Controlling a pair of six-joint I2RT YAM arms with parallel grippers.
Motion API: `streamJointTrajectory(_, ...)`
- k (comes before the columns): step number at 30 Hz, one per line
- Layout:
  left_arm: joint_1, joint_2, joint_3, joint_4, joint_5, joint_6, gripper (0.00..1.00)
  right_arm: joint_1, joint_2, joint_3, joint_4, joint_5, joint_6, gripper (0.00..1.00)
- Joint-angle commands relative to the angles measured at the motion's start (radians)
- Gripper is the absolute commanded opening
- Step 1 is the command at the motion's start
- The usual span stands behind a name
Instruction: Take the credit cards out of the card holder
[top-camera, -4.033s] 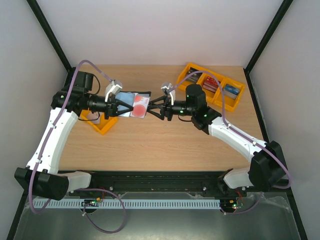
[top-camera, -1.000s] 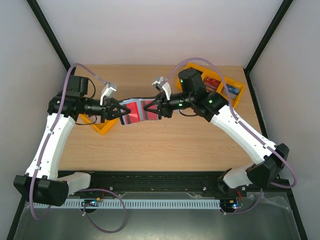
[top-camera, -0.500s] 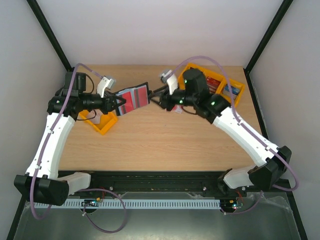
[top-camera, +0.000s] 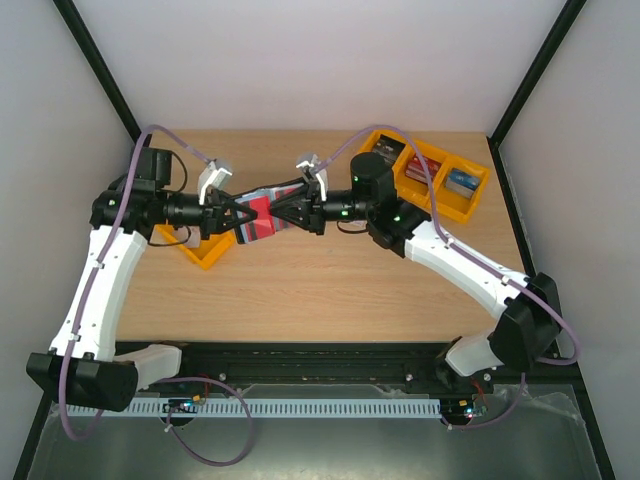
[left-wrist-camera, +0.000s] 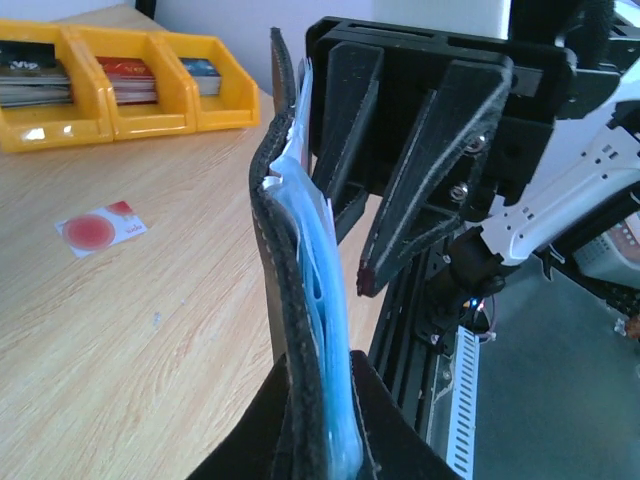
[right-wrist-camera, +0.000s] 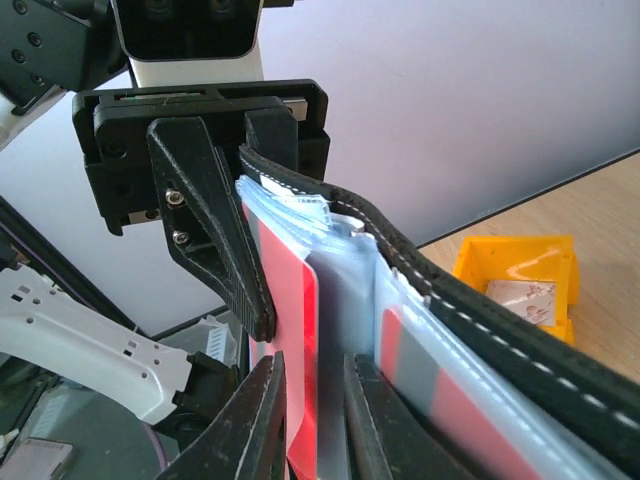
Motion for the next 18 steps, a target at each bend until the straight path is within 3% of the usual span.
streamJointTrajectory(1, 0.003, -0.008, 0.047, -0.083, 0.125, 0.118, 0.02, -0.007, 0.003, 0.039, 0.026, 0.017, -0.008, 0.17)
streamJointTrajectory(8, 0.003, -0.005, 0.052, -0.085, 0.134, 0.127, 0.02, 0.000, 0.022, 0.035, 0.070, -0.051, 0.026, 0.20)
streamJointTrajectory(18, 0.003, -0.006, 0.047, -0.071, 0.133, 0.105, 0.02, 0.022, 0.053, 0.035, 0.145, -0.118, 0.074, 0.14)
